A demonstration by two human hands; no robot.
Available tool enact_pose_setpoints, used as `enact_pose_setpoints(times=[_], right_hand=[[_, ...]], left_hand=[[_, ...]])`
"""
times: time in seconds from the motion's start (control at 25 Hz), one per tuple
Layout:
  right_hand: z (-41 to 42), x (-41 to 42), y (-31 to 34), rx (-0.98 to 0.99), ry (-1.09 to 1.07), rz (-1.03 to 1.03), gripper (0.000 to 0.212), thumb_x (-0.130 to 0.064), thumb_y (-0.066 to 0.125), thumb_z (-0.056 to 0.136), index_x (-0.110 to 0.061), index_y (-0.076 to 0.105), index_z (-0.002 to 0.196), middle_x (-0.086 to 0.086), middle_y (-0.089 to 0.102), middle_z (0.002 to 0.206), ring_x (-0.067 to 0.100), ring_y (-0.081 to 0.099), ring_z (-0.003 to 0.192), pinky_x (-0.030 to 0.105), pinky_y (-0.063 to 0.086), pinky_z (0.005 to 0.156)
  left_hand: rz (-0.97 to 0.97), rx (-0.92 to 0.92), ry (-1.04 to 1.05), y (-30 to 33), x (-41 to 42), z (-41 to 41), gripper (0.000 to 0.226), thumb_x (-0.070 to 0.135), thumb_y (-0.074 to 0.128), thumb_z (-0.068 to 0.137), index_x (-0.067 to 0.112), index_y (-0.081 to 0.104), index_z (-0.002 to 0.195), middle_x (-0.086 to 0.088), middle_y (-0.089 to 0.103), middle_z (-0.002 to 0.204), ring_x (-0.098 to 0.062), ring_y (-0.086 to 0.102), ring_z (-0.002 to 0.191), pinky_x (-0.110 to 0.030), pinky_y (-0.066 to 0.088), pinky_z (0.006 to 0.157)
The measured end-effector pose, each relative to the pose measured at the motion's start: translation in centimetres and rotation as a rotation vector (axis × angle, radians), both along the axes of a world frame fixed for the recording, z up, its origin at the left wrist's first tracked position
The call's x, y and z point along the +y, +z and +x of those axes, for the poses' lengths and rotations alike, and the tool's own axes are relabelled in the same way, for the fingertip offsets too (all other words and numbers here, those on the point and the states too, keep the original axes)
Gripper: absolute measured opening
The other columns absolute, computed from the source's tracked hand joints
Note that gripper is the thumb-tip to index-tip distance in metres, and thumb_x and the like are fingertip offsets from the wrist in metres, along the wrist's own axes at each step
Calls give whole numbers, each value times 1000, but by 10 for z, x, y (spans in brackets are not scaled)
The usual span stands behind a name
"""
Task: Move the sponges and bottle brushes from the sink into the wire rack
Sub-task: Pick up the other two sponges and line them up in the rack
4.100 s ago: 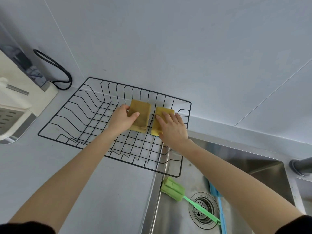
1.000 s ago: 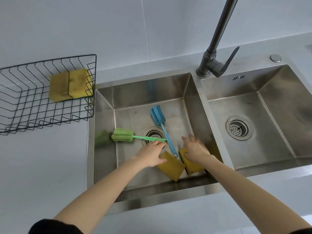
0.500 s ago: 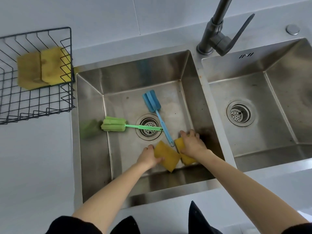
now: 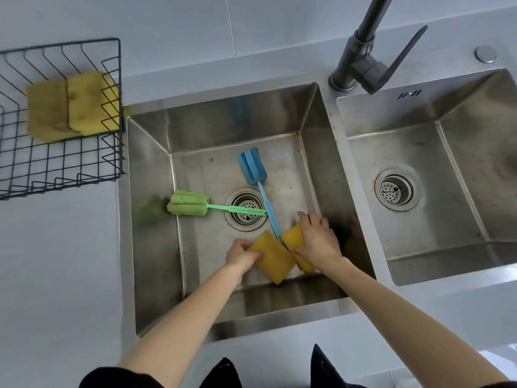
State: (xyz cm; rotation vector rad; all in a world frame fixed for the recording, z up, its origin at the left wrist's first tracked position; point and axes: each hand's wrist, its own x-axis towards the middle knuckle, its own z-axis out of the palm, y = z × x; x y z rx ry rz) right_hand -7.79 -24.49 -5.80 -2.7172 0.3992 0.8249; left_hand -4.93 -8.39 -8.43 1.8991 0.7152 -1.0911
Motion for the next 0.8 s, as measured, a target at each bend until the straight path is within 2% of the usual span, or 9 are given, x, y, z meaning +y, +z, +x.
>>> enact_pose_setpoints(times=[0.16,0.36,0.56,0.64,0.72,0.8], right_hand=[[0,8,2,-67,-130,114,69,-20,66,84,-14,27,140,8,37,143,27,40,130,36,43,103],[1,10,10,-125,-336,270,48,-16,65,85,-12,41,127,10,48,132,25,49,120,34,44,100],[6,12,25,-181,-445,341,47,-17,66,84,-10,45,125,11,52,129,26,53,117,34,47,96],[9,14,34,-205,-487,374,48,-17,67,83,-9,46,125,11,53,129,26,53,116,34,47,95],[12,17,42,-224,-509,407,48,-18,69,82,-9,47,124,11,54,127,26,54,115,34,47,93],[13,21,50,-238,-500,435,47,-19,70,81,-9,48,122,11,55,125,25,54,113,31,46,90]], left_hand=[[-37,-6,53,6,7,3,42,12,65,80,11,48,119,-15,53,129,-32,53,117,-40,45,100],[-115,-43,155,17,14,7,55,17,68,80,7,43,128,-15,50,133,-31,50,121,-39,41,106],[-229,-80,205,36,25,13,49,14,63,84,8,45,130,-12,55,125,-27,52,114,-36,40,98],[-307,-80,260,47,29,16,49,12,60,86,12,43,132,-7,52,117,-22,49,107,-40,41,101],[-361,-85,270,55,35,20,51,12,59,86,16,40,134,-5,51,118,-21,49,108,-47,40,105],[-406,-103,259,64,43,23,52,10,59,86,19,40,134,-4,50,119,-21,49,108,-46,41,103]])
